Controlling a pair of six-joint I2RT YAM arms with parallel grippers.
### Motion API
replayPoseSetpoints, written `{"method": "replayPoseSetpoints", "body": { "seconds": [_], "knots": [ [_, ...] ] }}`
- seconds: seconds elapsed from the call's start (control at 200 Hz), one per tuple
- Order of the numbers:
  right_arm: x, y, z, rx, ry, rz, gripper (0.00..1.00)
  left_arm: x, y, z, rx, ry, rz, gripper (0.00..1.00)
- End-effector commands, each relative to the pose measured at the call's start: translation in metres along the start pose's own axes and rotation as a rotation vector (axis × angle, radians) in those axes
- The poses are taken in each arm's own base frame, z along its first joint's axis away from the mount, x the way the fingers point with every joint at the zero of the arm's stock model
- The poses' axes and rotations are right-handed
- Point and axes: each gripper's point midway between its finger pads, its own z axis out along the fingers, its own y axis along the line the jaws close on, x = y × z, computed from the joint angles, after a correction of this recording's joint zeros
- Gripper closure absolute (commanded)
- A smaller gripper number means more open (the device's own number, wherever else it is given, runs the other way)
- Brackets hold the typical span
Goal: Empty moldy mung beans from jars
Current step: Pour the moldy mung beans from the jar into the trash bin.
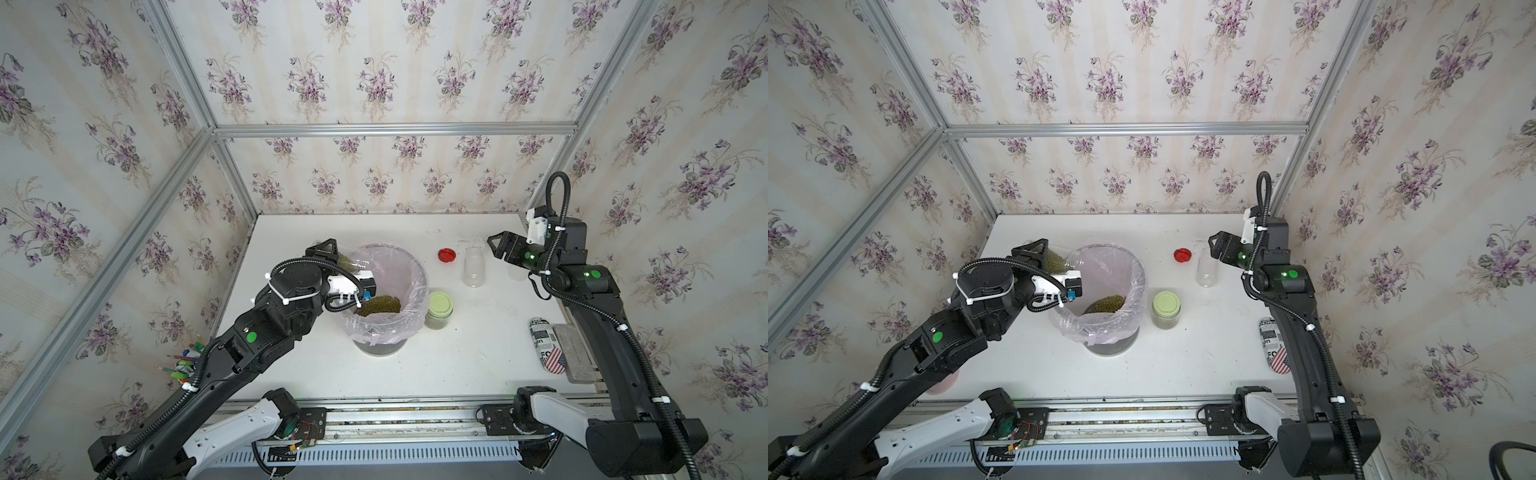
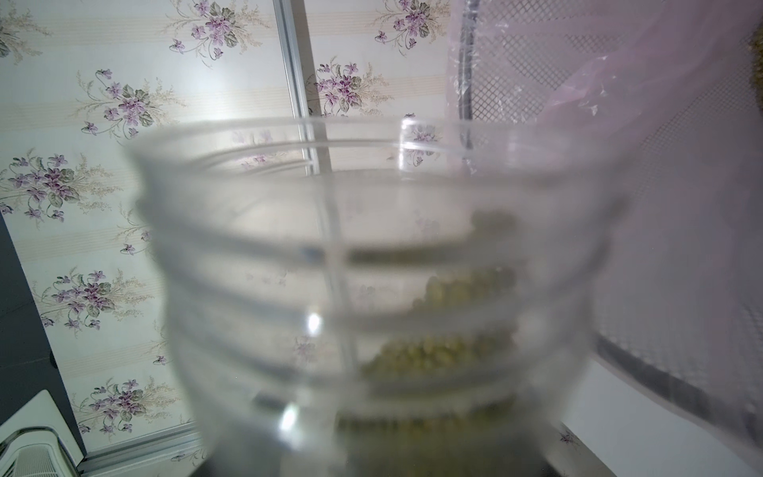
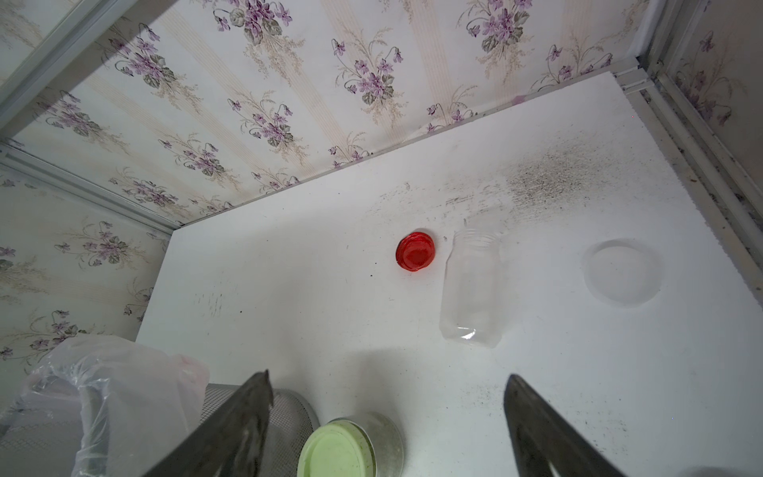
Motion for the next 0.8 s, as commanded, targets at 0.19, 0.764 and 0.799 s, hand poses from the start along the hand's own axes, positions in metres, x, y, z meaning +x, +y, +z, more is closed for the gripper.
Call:
{"method": "replayPoseSetpoints", "body": {
  "seconds": [0.19,0.764,0.799],
  "knots": [
    [-0.0063,0.0002,-0.0037,0.005,-0.037,-0.013,0.15,0.0047,0.0127,-0.0029,-0.044,0.019,0.029,0.49],
    [-0.0042,-0.0013,-0.0033,0.008,-0.038,-0.012,0.14,0.0082,0.0113,-0.003,-0.04,0.04,0.094,0.5],
    [-0.0036,-0.0017,-0.0027,0.009,-0.036,-0.011,0.14,0.008,0.0106,-0.0025,-0.038,0.042,0.101,0.5]
  ]
}}
